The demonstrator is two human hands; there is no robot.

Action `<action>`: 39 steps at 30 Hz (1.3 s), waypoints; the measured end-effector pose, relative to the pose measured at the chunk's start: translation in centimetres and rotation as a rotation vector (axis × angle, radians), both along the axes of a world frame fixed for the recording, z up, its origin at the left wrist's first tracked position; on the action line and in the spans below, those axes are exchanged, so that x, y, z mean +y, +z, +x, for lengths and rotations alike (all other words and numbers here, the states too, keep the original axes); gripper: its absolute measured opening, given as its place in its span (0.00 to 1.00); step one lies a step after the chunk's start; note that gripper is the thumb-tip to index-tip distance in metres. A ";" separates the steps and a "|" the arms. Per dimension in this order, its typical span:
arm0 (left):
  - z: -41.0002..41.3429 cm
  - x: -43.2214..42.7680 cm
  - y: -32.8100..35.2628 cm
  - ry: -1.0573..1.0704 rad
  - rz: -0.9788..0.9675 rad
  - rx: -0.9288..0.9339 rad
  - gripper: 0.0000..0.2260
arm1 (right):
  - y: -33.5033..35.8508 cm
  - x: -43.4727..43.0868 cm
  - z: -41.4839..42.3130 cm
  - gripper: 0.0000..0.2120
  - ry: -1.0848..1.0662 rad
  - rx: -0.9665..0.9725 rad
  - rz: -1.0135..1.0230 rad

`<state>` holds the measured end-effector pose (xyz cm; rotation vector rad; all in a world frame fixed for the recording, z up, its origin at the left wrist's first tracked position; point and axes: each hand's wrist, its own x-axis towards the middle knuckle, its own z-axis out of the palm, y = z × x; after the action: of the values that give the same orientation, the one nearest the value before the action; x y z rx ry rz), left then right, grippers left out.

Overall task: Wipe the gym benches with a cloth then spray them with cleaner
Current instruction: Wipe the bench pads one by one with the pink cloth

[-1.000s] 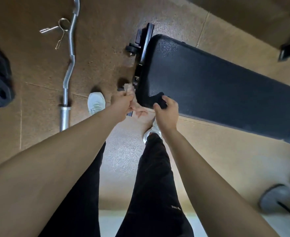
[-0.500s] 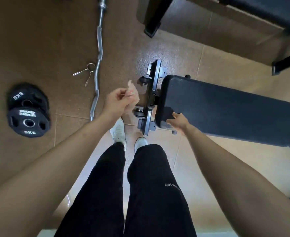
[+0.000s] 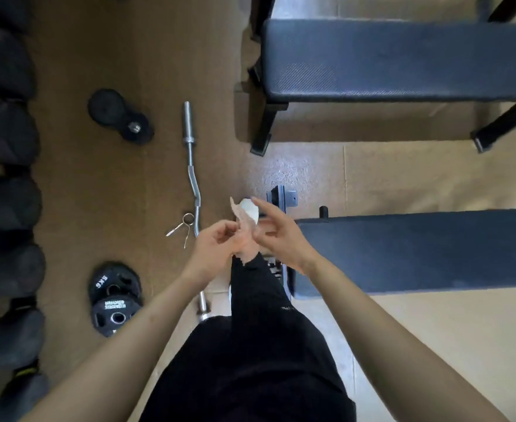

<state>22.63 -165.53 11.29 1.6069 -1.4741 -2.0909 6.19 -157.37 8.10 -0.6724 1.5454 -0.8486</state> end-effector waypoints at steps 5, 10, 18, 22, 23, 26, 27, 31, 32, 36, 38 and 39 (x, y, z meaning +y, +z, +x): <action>-5.3 -8.9 2.4 -0.265 -0.293 -0.166 0.07 | 2.4 -5.9 -5.6 0.07 -0.001 0.124 0.017; -11.5 -15.3 4.3 -0.637 -0.608 -0.427 0.06 | 2.8 -10.2 -12.5 0.06 -0.102 0.213 0.019; -22.9 -24.2 3.1 -0.801 -0.877 -0.281 0.10 | 2.1 -17.6 -22.0 0.14 -0.034 0.372 -0.007; -28.8 -28.6 2.0 -0.858 -0.868 -0.192 0.05 | 1.1 -20.2 -25.9 0.10 -0.165 0.256 -0.021; -30.3 -29.5 1.6 -0.870 -0.838 -0.160 0.04 | 1.0 -20.8 -26.8 0.08 -0.181 0.231 -0.006; -34.5 -32.9 0.3 -0.888 -0.660 -0.079 0.03 | 0.2 -22.7 -29.3 0.04 -0.210 0.138 0.099; -35.6 -34.0 -0.2 -0.895 -0.609 -0.082 0.03 | 0.0 -23.6 -30.1 0.05 -0.181 0.163 0.129; -39.8 -38.8 -2.1 -0.862 -0.560 -0.128 0.05 | -2.1 -26.7 -34.2 0.08 -0.133 0.253 0.247; -40.6 -40.0 -2.3 -0.814 -0.527 -0.137 0.05 | -2.7 -27.5 -35.4 0.07 -0.148 0.292 0.247; -42.9 -43.9 -3.0 -0.620 -0.541 -0.155 0.06 | -4.7 -31.2 -39.7 0.05 -0.226 0.465 0.190; -43.3 -45.4 -3.6 -0.548 -0.579 -0.175 0.05 | -5.5 -33.3 -41.3 0.04 -0.234 0.518 0.133; -43.2 -45.8 -4.2 -0.522 -0.595 -0.183 0.05 | -6.2 -34.1 -41.9 0.03 -0.219 0.552 0.086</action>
<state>-20.55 -211.35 7.13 1.2902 -2.4895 -1.4597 -35.75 -191.51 1.94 -0.7192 2.1712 -0.7879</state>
